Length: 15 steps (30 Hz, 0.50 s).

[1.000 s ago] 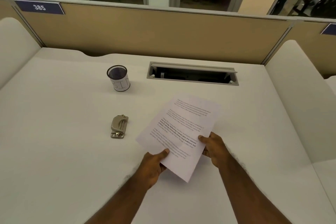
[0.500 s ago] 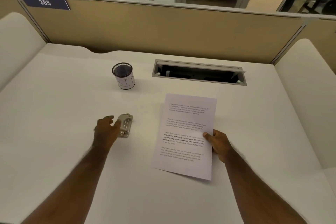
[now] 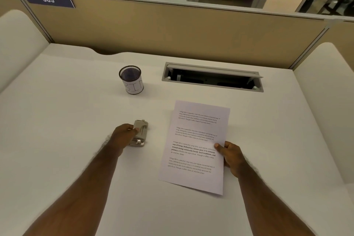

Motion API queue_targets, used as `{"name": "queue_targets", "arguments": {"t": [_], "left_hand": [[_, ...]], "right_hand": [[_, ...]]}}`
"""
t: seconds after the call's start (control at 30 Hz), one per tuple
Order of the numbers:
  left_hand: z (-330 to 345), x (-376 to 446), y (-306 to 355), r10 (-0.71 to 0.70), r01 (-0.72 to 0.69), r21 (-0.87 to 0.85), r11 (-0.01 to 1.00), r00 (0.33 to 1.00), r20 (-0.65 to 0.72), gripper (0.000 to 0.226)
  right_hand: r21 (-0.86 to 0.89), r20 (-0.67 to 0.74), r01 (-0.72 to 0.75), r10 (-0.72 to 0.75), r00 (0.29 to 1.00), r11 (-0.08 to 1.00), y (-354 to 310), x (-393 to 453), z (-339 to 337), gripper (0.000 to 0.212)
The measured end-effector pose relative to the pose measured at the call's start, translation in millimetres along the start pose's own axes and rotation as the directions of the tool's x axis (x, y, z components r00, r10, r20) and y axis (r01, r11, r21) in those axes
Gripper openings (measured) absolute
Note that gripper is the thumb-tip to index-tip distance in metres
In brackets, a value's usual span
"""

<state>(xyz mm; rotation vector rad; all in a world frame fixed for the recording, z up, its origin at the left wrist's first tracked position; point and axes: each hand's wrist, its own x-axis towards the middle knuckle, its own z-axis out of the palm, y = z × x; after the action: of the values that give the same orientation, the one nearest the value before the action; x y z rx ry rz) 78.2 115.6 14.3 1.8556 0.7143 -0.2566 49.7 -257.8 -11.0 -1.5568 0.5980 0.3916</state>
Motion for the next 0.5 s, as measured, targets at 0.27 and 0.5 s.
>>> {"name": "queue_targets", "arguments": {"t": [0.27, 0.5], "left_hand": [[41, -21, 3, 0.065, -0.059, -0.063, 0.996, 0.993, 0.101, 0.017], [56, -28, 6, 0.105, -0.103, -0.027, 0.994, 0.988, 0.114, 0.014]], "right_hand": [[0.029, 0.016, -0.025, 0.024, 1.0, 0.999, 4, 5, -4, 0.009], [0.052, 0.023, -0.019, 0.018, 1.0, 0.998, 4, 3, -2, 0.006]]}}
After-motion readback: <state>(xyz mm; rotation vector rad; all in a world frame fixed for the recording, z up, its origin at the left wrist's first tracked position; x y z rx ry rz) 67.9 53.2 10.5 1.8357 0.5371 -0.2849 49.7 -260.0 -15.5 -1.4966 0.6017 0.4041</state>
